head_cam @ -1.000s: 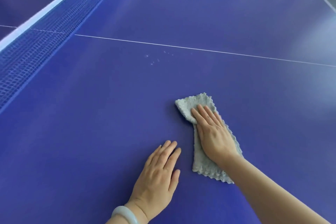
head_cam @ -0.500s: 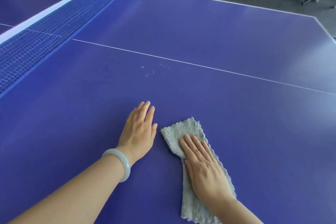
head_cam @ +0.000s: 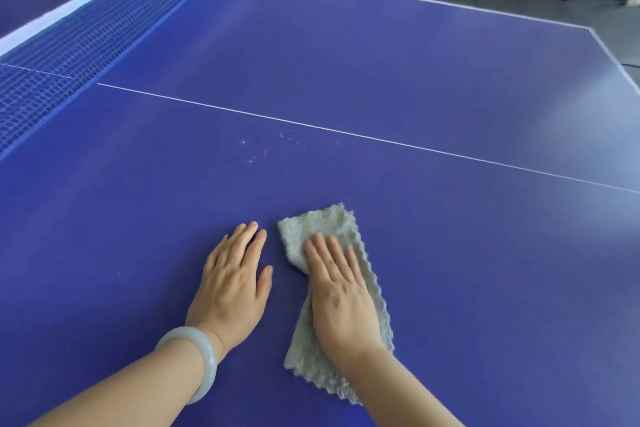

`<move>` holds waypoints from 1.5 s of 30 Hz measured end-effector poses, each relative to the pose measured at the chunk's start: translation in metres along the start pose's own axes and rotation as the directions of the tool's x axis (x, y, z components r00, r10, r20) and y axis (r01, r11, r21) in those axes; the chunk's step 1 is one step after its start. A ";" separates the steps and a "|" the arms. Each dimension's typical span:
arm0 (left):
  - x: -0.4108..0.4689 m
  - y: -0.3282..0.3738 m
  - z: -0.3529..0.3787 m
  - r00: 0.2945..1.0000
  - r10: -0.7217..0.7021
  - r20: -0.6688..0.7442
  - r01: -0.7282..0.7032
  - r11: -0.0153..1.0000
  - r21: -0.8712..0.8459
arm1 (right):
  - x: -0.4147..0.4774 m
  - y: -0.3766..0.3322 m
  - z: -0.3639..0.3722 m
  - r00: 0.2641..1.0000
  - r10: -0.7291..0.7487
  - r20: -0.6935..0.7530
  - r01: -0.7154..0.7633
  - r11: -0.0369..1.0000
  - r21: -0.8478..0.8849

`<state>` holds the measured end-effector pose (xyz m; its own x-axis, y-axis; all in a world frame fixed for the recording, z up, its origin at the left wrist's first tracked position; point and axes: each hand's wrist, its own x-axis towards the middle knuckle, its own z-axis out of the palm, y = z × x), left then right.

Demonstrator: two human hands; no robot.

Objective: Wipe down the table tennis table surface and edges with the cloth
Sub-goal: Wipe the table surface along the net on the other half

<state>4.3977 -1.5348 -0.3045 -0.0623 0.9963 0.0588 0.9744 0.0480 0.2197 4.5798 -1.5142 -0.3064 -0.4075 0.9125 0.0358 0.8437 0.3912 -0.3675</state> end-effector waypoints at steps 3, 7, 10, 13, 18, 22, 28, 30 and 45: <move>0.000 0.000 0.000 1.000 0.001 0.001 -0.001 1.000 0.001 | -0.025 0.061 -0.028 0.995 -0.087 0.046 0.089 0.995 -0.051; 0.001 0.002 0.001 1.000 0.003 0.012 -0.003 1.000 0.005 | -0.079 0.177 -0.077 0.935 0.331 -0.127 -0.343 0.935 -0.088; 0.004 0.006 0.001 1.000 0.008 0.003 -0.008 1.000 0.011 | -0.070 0.224 -0.098 0.700 0.665 -0.259 -0.689 0.725 -0.002; 0.006 0.006 0.002 1.000 0.005 0.003 -0.005 1.000 0.026 | -0.028 0.212 -0.088 0.615 0.738 -0.278 -0.750 0.656 0.084; 0.003 0.009 0.001 1.000 -0.017 0.011 0.017 0.999 0.027 | -0.030 0.104 -0.033 0.961 0.261 -0.087 -0.264 0.964 -0.023; 0.004 0.010 0.000 1.000 -0.010 0.017 0.010 0.999 0.035 | -0.047 0.144 -0.056 0.999 0.051 -0.002 -0.051 0.997 -0.051; 0.004 0.009 0.000 0.999 -0.021 0.034 0.020 0.999 0.042 | 0.000 0.188 -0.074 0.704 0.672 -0.230 -0.676 0.733 0.073; 0.002 0.009 0.001 0.999 -0.020 0.039 0.018 0.999 0.051 | 0.021 0.149 -0.056 0.711 0.666 -0.228 -0.666 0.741 0.084; 0.004 0.005 -0.001 0.997 -0.016 0.075 0.009 0.996 0.087 | 0.199 0.098 -0.035 0.927 0.350 -0.139 -0.347 0.937 0.043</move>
<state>4.4026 -1.5309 -0.3024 -0.0616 0.9979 -0.0176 0.9889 0.0634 0.1344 4.5936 -1.2902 -0.3027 -0.0342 0.9988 0.0337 0.9168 0.0448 -0.3968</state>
